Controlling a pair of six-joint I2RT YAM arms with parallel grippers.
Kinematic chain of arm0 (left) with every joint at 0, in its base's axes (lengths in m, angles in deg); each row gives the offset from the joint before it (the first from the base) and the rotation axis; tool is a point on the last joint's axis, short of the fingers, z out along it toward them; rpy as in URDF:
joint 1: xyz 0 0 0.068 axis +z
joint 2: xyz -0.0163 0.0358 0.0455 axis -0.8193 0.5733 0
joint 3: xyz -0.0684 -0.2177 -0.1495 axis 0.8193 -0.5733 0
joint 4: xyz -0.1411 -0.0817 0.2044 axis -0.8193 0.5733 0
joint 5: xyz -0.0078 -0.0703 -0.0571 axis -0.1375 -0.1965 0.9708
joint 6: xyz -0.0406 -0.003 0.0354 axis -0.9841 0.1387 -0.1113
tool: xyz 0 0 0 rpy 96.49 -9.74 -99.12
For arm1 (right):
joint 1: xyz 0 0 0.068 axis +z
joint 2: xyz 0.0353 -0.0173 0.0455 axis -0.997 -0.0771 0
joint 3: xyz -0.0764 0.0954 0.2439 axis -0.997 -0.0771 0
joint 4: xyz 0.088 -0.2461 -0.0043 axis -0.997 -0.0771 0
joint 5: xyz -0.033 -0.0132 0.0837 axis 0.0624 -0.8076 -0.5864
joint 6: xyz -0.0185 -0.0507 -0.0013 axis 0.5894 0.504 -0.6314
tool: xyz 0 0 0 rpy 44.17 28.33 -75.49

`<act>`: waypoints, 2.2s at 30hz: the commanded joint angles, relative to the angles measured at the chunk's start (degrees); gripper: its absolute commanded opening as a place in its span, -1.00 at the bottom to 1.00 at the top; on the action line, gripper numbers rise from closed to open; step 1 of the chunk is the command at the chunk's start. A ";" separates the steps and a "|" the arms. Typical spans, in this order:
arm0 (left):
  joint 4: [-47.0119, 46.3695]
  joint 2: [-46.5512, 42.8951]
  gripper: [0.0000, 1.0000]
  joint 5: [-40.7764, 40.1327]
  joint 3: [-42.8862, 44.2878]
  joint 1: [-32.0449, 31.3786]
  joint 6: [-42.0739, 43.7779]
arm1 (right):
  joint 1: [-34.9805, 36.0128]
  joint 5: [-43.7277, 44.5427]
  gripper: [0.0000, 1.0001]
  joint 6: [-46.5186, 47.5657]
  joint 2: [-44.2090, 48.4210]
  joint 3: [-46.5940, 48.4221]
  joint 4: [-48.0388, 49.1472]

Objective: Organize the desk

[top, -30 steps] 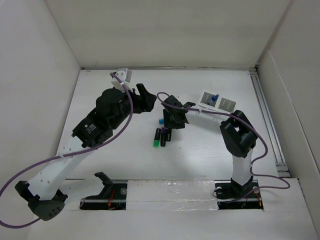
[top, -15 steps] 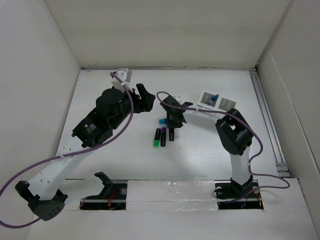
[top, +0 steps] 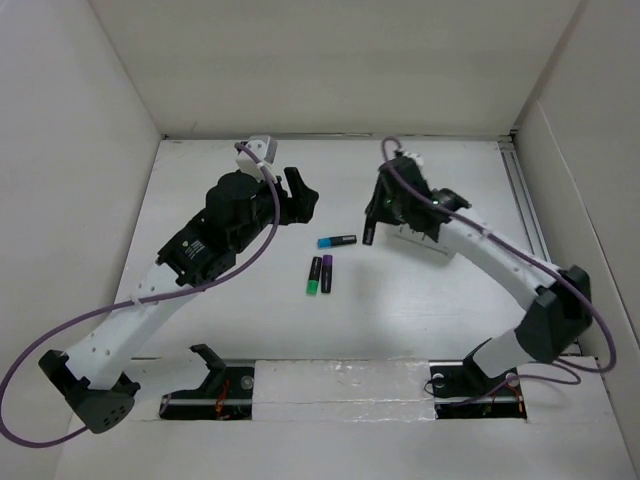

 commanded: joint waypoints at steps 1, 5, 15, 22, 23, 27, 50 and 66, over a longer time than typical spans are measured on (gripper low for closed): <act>-3.88 1.42 0.31 2.47 2.00 0.01 0.72 | -10.11 3.76 -0.81 1.29 9.22 2.34 -0.49; -4.77 2.57 0.31 3.89 2.35 0.01 0.64 | -19.01 6.06 -0.79 2.79 12.40 3.14 -0.23; -6.18 3.54 0.31 4.68 3.14 0.01 2.13 | -35.20 14.15 -0.78 5.43 6.26 5.77 2.76; -7.05 3.36 0.31 3.81 2.70 0.01 3.54 | -35.73 16.43 -0.75 6.14 1.43 6.74 3.46; -7.23 3.27 0.31 3.71 2.61 0.01 3.80 | -35.73 16.52 -0.75 5.96 0.90 6.83 2.94; -8.02 3.97 0.31 3.54 3.05 0.01 4.76 | -34.42 18.01 -0.73 5.43 0.11 4.81 4.60; -4.42 3.71 0.31 3.36 1.65 0.01 3.36 | -26.15 22.68 0.28 2.35 5.37 2.17 1.88; -4.07 7.32 0.31 1.96 5.86 0.01 1.87 | 5.11 0.35 -0.56 -1.78 4.62 -8.84 8.39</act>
